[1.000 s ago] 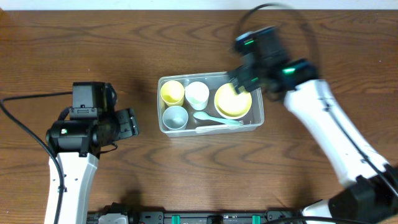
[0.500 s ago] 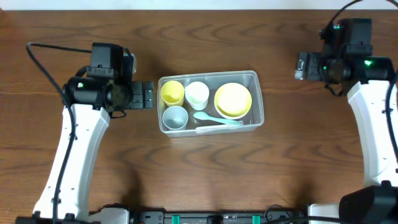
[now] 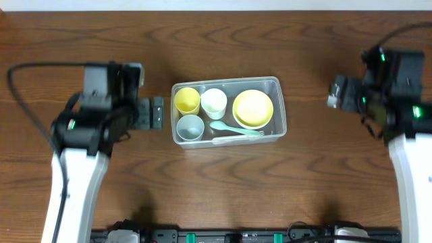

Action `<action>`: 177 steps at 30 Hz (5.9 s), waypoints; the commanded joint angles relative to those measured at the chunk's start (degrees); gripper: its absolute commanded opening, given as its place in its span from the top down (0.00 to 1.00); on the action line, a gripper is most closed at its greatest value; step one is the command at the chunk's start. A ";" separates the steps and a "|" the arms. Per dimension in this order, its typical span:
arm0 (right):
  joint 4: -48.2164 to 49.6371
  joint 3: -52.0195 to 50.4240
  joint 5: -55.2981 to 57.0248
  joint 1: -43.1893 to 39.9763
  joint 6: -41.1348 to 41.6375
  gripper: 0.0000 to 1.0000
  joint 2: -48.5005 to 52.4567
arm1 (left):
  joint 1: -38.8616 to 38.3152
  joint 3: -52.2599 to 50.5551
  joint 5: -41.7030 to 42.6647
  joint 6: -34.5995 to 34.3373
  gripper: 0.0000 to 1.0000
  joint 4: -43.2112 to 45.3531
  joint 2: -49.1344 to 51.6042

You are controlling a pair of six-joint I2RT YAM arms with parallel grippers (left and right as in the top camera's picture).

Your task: Pack container

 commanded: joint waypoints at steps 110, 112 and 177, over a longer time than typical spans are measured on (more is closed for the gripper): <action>50.29 -73.40 -5.33 7.85 -17.75 0.01 -71.58 | 0.07 -27.43 -0.55 -4.11 0.02 -0.92 -50.29; 50.29 -73.40 -5.31 7.85 -17.75 0.01 -71.58 | 1.07 -28.89 -0.55 -3.67 0.02 -1.05 -51.43; 50.29 -73.40 -5.33 7.85 -17.75 0.01 -71.58 | 2.95 -72.91 -9.79 3.30 0.02 52.04 -68.81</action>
